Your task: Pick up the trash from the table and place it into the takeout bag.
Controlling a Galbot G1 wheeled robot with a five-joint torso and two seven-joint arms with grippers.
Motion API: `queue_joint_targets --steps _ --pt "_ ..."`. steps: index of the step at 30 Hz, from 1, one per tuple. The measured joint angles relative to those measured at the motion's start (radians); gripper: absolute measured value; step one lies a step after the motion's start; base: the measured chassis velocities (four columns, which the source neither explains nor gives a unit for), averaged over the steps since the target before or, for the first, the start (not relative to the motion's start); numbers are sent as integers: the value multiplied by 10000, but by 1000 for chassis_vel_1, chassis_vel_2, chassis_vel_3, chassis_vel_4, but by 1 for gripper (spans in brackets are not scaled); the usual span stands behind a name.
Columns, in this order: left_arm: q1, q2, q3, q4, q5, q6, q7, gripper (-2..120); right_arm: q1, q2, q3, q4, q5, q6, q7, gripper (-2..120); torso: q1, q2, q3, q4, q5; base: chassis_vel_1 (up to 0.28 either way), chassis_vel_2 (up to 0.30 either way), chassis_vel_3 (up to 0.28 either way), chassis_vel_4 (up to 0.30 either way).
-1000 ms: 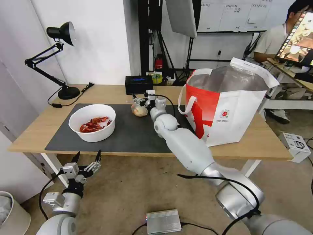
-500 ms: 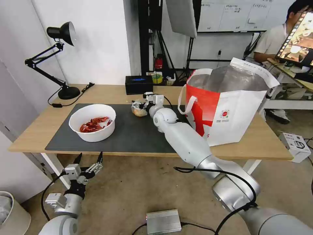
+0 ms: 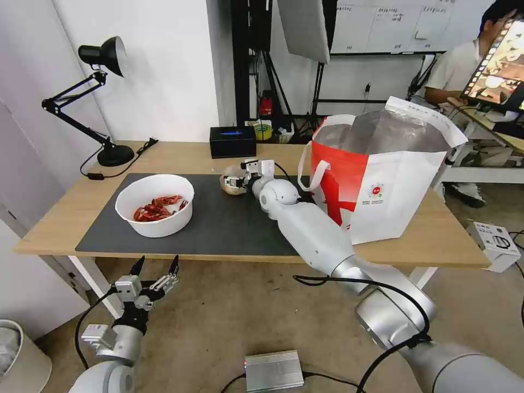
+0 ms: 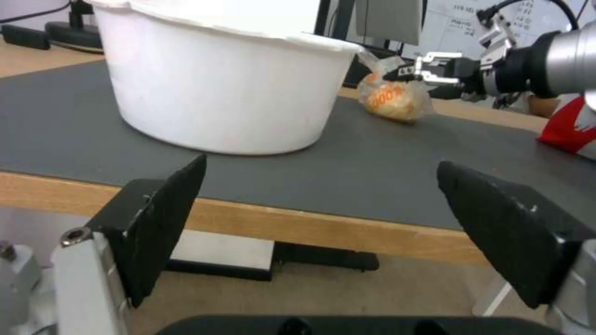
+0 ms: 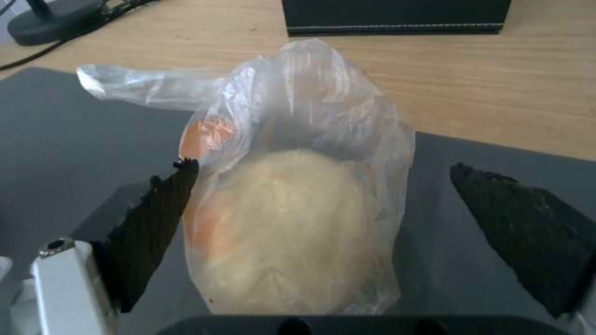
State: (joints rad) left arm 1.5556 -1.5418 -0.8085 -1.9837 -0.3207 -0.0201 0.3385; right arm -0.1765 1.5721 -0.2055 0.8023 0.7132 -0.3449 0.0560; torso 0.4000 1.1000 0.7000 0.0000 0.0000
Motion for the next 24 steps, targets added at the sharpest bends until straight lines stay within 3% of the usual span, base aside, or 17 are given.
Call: queue_joint_targets --steps 17,19,21,24 --pt "110 -171 41 -35 76 -64 0 100 -239 5 -111 -178 -482 376 -264 100 0 0 0 0 0 0 0 0 0" --pt "110 -182 45 -37 84 -68 0 100 -241 5 -110 -180 -484 382 -260 98 0 0 0 0 0 0 0 0 0" --pt "105 -202 53 -40 104 -75 0 100 -278 6 -110 -182 -485 389 -238 86 0 0 0 0 0 0 0 0 0" --pt "115 -213 49 -102 109 -79 0 100 -336 8 -101 -176 -485 388 -196 78 0 0 0 0 0 0 0 0 0"
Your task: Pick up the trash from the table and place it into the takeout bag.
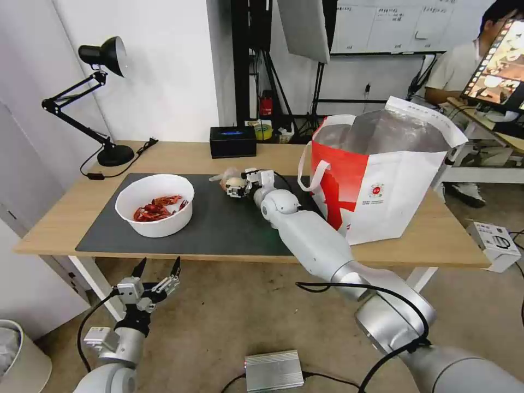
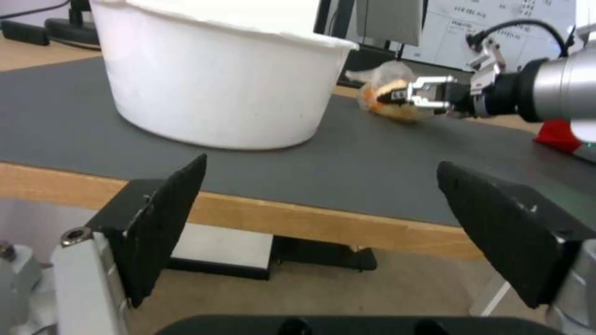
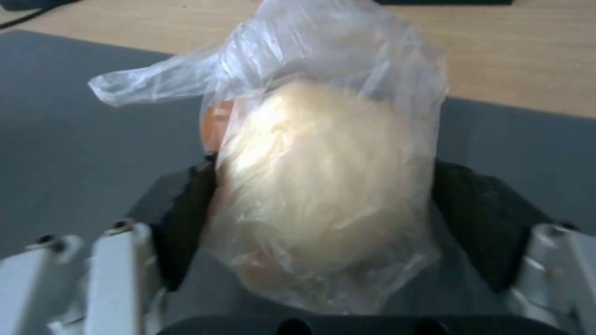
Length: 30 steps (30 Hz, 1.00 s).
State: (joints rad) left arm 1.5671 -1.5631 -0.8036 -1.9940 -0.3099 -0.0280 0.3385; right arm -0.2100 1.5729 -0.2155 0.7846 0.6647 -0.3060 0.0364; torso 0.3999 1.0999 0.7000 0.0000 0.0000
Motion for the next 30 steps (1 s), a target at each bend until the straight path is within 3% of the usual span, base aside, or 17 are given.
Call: queue_joint_targets --steps 7,10,14,17,22,30 --pt "12 5 -12 -83 2 -2 0 100 -42 3 37 25 11 0 71 54 0 0 0 0 0 0 0 0 0" --pt "3 -10 -2 -81 6 -2 0 100 -42 1 39 31 34 16 97 37 0 0 0 0 0 0 0 0 0" --pt "2 -26 -4 -81 7 -2 0 100 -69 0 36 32 34 85 131 29 0 1 0 0 0 0 0 0 0" --pt "6 -30 -33 -69 4 -2 1 100 -155 1 35 53 28 203 173 14 0 0 -1 0 0 0 0 0 0" --pt "-4 -21 -77 -31 -14 -2 4 100 -399 -9 45 312 -37 459 311 6 1 1 0 -1 0 0 0 0 0" --pt "-37 -12 -165 -25 -179 -3 6 100 -783 -38 48 1169 -256 738 553 6 0 1 0 0 0 0 0 0 0"
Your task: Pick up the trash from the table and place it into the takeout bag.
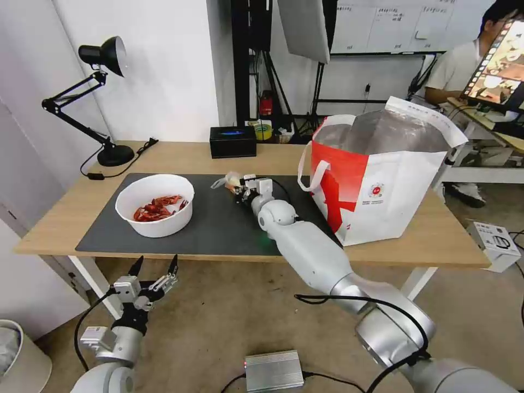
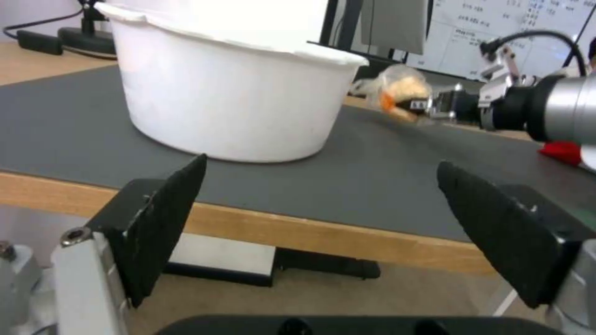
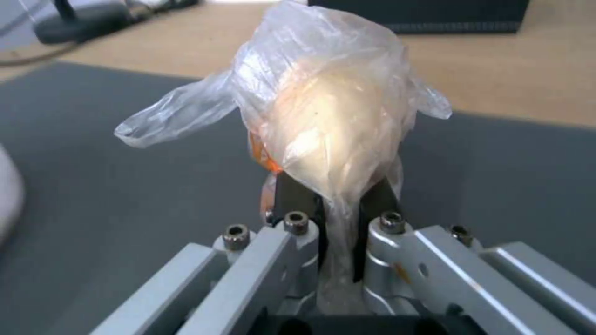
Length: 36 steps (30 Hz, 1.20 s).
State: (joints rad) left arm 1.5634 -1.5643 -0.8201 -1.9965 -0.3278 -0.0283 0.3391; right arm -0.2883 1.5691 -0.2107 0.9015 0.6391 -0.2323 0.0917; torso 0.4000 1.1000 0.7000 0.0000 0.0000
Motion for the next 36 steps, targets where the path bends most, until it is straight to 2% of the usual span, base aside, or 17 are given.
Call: queue_joint_targets --steps 3,5,7,9,13,14,15,17,21,23,36 --pt "11 19 -40 -6 -32 0 5 100 -59 -57 -3 329 3 3 92 6 0 0 0 1 0 0 0 0 0" --pt "44 55 -132 -28 -90 0 17 100 -219 -361 -125 1171 -3 -6 208 5 0 0 0 1 0 0 0 0 0" --pt "53 63 -146 -35 -107 0 22 100 -262 -444 -148 1353 -25 -7 215 5 0 0 0 2 1 0 0 0 0" --pt "71 105 -234 -52 -210 0 60 100 -485 -940 -196 2246 -238 50 195 5 0 1 0 0 0 0 0 0 0" --pt "74 134 -282 -50 -261 0 82 100 -676 -1398 -218 2949 -363 217 104 5 0 0 0 0 2 0 0 0 0" --pt "76 150 -310 -26 -278 0 96 100 -810 -1743 -220 3409 -541 502 -66 5 0 0 0 -1 2 0 0 0 0" --pt "76 150 -310 -26 -278 0 96 100 -810 -1743 -220 3409 -541 502 -66 5 0 0 0 -1 2 0 0 0 0" --pt "50 174 -327 41 -283 -5 100 100 -1026 -2314 -216 4067 -962 1227 -409 5 -1 0 0 -1 2 0 0 0 0" --pt "36 187 -324 50 -284 -6 102 100 -1213 -2679 -197 4614 -1251 1781 -617 5 0 0 0 -2 2 0 0 0 0" --pt "19 206 -311 55 -284 -7 102 100 -1585 -3134 -83 5421 -1728 2296 -759 4 0 0 -1 0 0 0 0 0 0" --pt "3 199 -273 82 -227 -7 102 100 -3889 -4559 918 8044 -2185 2870 -885 4 -1 0 -1 0 3 0 0 0 0"
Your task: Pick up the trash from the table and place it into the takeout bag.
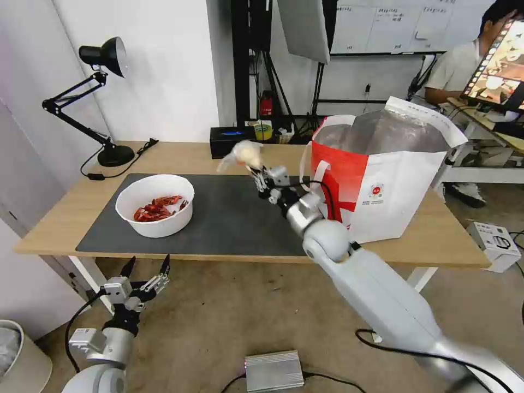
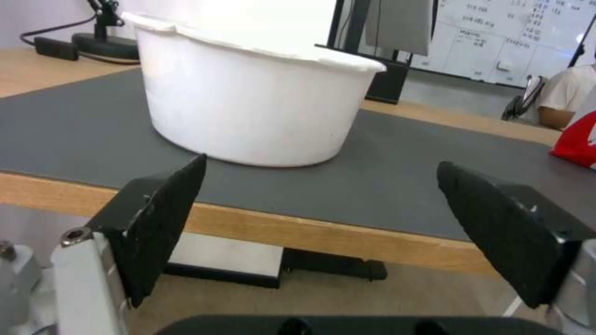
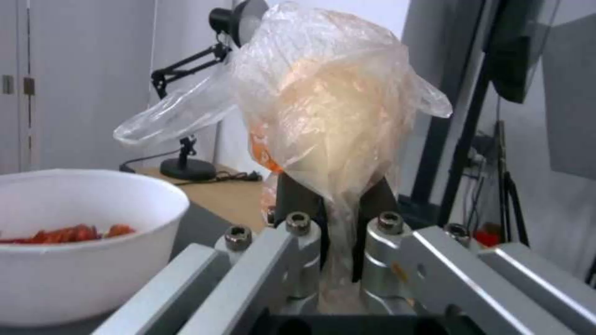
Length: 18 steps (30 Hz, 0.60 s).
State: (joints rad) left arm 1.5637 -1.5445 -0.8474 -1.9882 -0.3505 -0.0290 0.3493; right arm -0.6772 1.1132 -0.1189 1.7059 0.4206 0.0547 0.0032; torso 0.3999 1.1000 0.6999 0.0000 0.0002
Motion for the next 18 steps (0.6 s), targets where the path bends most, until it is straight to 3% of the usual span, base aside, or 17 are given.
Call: queue_joint_targets --steps 7,9,18 --pt "14 -9 4 40 15 0 1 100 -1561 -568 1211 1226 0 84 -300 4 -1 0 0 0 -2 0 0 0 0" --pt "12 29 -10 51 10 0 1 100 -2249 -723 2062 1678 27 105 -557 4 0 0 0 -1 -2 0 0 0 0" --pt "0 130 -95 122 -52 -18 11 100 -4415 -747 3787 2773 191 642 -1383 4 0 0 0 -1 -1 0 0 0 0"
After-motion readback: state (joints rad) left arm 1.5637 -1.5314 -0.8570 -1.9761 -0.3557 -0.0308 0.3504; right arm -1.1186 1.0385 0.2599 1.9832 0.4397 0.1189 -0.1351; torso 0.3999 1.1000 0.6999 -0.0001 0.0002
